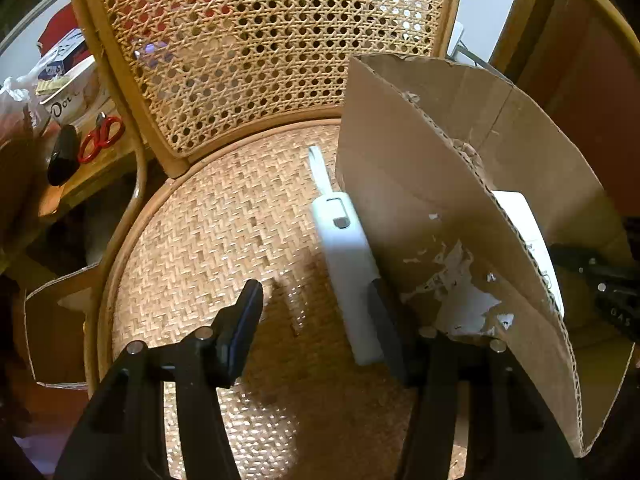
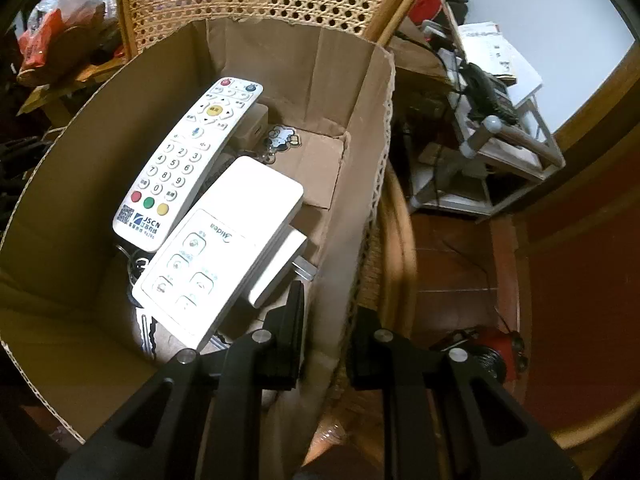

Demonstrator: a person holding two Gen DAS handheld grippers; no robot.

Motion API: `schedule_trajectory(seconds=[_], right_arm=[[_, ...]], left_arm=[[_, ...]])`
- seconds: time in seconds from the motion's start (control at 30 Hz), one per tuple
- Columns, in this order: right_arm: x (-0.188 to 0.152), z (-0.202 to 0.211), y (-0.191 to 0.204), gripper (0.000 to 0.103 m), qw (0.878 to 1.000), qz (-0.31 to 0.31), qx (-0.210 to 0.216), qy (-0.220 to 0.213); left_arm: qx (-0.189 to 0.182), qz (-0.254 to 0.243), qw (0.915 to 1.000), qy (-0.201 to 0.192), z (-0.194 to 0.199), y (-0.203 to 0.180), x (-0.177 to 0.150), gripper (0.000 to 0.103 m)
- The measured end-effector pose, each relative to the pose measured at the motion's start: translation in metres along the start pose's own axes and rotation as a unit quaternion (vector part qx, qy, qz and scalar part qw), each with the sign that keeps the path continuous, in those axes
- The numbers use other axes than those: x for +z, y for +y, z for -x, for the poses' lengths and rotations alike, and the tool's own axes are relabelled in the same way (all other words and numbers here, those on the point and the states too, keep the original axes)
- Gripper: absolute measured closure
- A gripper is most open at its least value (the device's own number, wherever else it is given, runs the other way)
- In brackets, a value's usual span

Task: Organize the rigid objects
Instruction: 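Reach to the seat and grasp the white charger with cable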

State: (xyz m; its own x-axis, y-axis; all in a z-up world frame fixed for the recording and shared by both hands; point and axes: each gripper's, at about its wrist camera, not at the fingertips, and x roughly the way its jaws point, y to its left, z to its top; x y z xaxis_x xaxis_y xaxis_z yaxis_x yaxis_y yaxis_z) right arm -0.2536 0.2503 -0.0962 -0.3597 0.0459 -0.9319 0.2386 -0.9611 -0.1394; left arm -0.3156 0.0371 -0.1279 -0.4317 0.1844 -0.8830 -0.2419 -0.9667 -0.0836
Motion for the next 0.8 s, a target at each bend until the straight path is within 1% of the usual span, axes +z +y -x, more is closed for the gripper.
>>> schedule_trajectory(seconds=[0.1, 0.17, 0.27, 0.33, 0.43, 0.47, 0.53, 0.6, 0.8], right_arm=[[-0.001, 0.002, -0.004, 0.083, 1.0, -0.009, 0.007, 0.003], [-0.002, 0.003, -0.005, 0.083, 1.0, -0.012, -0.005, 0.006], [-0.002, 0.002, -0.007, 0.083, 1.0, -0.012, -0.009, 0.005], [-0.002, 0.002, -0.007, 0.083, 1.0, -0.012, -0.009, 0.005], [-0.002, 0.002, -0.007, 0.082, 1.0, -0.013, -0.008, 0.005], [-0.003, 0.002, -0.006, 0.082, 1.0, -0.013, -0.008, 0.005], [-0.002, 0.002, -0.007, 0.082, 1.0, -0.013, -0.007, 0.004], [-0.002, 0.002, -0.007, 0.082, 1.0, -0.013, -0.007, 0.005], [-0.002, 0.002, -0.007, 0.082, 1.0, -0.013, -0.007, 0.005]], left_arm=[[-0.021, -0.007, 0.9997, 0.007, -0.006, -0.007, 0.003, 0.051], [-0.03, -0.01, 0.9995, 0.008, -0.009, -0.013, 0.004, 0.051], [-0.017, -0.011, 0.9997, 0.012, -0.016, -0.015, 0.007, 0.05], [-0.02, -0.007, 0.9996, 0.018, -0.021, -0.012, 0.008, 0.05], [-0.015, 0.001, 0.9995, 0.029, -0.033, -0.01, 0.007, 0.049], [-0.009, 0.0, 0.9996, 0.026, -0.034, -0.01, 0.006, 0.049], [0.014, -0.011, 0.9996, 0.024, -0.037, -0.014, 0.006, 0.049], [0.027, -0.017, 0.9992, 0.024, -0.039, -0.017, 0.007, 0.049], [0.026, -0.017, 0.9993, 0.02, -0.04, -0.019, 0.006, 0.049]])
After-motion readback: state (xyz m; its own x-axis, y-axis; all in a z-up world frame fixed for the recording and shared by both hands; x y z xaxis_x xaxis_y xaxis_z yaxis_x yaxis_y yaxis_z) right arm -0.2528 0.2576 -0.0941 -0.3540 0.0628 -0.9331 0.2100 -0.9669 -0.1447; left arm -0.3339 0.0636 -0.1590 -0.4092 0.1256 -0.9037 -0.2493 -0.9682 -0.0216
